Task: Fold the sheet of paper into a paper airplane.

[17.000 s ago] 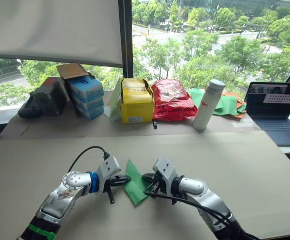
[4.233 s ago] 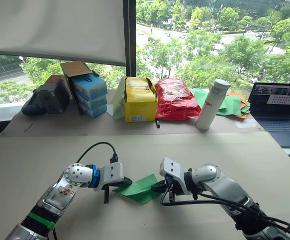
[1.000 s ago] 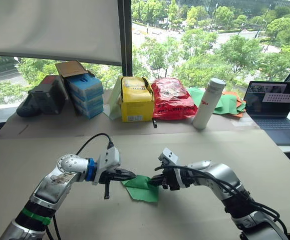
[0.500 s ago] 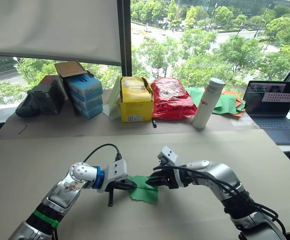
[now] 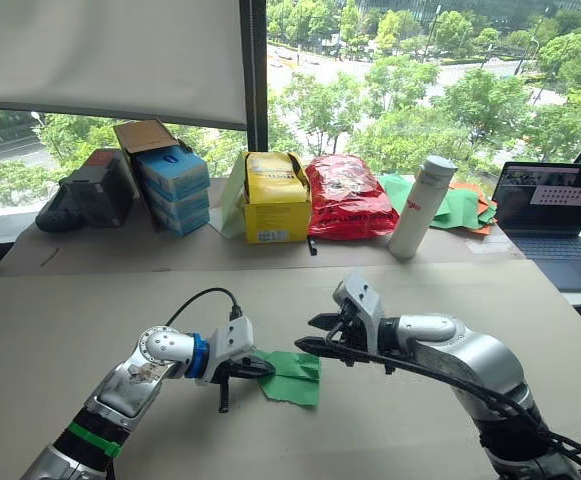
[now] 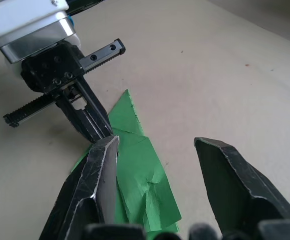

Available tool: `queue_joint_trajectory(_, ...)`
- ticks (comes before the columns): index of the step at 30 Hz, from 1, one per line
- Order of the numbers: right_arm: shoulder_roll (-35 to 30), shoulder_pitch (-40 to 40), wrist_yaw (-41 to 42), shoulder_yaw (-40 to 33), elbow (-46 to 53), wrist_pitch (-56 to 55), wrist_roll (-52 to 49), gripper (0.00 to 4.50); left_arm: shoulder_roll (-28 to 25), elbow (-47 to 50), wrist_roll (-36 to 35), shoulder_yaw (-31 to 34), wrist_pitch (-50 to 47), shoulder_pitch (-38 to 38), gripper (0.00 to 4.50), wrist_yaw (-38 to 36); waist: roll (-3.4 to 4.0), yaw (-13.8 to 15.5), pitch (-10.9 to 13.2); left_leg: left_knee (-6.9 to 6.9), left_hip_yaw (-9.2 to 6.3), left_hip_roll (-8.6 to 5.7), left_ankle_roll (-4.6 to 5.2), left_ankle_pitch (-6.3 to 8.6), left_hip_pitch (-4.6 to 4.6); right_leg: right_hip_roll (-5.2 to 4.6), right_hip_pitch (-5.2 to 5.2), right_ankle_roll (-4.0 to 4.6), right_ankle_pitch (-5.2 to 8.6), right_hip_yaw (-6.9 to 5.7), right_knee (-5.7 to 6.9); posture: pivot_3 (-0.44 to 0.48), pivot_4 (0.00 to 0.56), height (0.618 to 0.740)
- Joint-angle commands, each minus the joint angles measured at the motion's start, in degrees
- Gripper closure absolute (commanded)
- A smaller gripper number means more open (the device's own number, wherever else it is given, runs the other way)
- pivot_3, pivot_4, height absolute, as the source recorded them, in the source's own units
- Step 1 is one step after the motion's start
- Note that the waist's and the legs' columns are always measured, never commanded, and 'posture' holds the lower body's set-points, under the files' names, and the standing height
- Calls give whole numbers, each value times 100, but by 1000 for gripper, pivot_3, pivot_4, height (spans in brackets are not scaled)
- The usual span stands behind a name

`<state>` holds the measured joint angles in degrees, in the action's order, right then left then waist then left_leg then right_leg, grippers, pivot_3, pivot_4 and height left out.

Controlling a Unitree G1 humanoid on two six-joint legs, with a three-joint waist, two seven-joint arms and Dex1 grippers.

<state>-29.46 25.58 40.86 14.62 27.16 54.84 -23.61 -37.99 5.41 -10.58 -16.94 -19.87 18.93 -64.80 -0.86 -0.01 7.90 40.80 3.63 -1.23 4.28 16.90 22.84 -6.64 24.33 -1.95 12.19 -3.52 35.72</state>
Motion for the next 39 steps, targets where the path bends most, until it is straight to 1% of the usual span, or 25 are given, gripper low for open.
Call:
queue_joint_trajectory(1,-96,-112,5,573,-26,-807,548,3076,-1,-66,-17,54,-37,7,4500,-8,0,-1,0,0,0,0,-1,-1,0,2,0,0,0,0,0,0,150,740)
queue_joint_trajectory(3,22,-158,-32,765,-206,-1064,699,3722,13,-89,-20,54,-55,29,4500,9,0,-2,0,0,1,-1,-2,-1,0,7,-1,0,1,0,1,0,150,740)
queue_joint_trajectory(5,93,-166,-32,949,-383,-1326,886,4477,17,-128,5,43,-37,56,4500,26,0,-2,0,1,3,-3,-3,-3,0,8,-1,0,1,0,1,0,150,740)
queue_joint_trajectory(8,128,-172,40,1225,-607,-1577,1138,4477,32,-181,43,23,-7,87,4500,46,-1,3,0,4,3,-4,-3,-3,-1,9,-4,-1,1,-1,1,0,150,740)
queue_joint_trajectory(11,185,-182,74,1351,-820,-1647,1270,4477,28,-191,65,8,21,68,4500,49,-1,0,0,4,2,-4,-3,-3,-2,10,-5,-1,1,-2,1,0,150,740)
queue_joint_trajectory(14,63,-264,159,1503,-989,-1677,1444,4477,41,-200,91,18,39,47,4500,110,0,4,0,4,2,-4,-4,-4,-1,10,-5,-1,1,-2,2,0,150,740)
queue_joint_trajectory(22,-22,-428,132,1657,-1542,-1513,1778,4477,82,-286,198,-8,122,31,4500,277,-1,20,-1,3,1,-2,-3,-3,-24,9,-23,-1,1,0,1,0,150,740)
queue_joint_trajectory(26,-60,-475,167,1675,-1541,-1382,1791,4477,77,-339,268,-39,173,10,4500,290,-1,44,-1,-1,1,1,3,2,-58,8,-33,-1,2,1,-5,0,150,740)
queue_joint_trajectory(29,-167,-526,176,1590,-1505,-1235,1764,4477,0,-417,422,-122,290,-46,4500,264,-1,59,-5,-1,1,1,9,6,-60,5,-32,-1,2,4,-4,0,150,740)
queue_joint_trajectory(33,-355,-614,220,1507,-1387,-1119,1765,4477,19,-391,420,-128,302,-88,4500,248,1,76,-17,-2,0,0,7,5,-60,-5,-33,-1,2,3,-4,0,150,740)
queue_joint_trajectory(39,-639,-872,300,1386,-1052,-858,1680,4477,39,-401,448,-164,337,-110,4500,258,1,96,-22,-2,-1,-3,26,17,-62,-45,-32,-1,2,-10,-9,0,150,740)
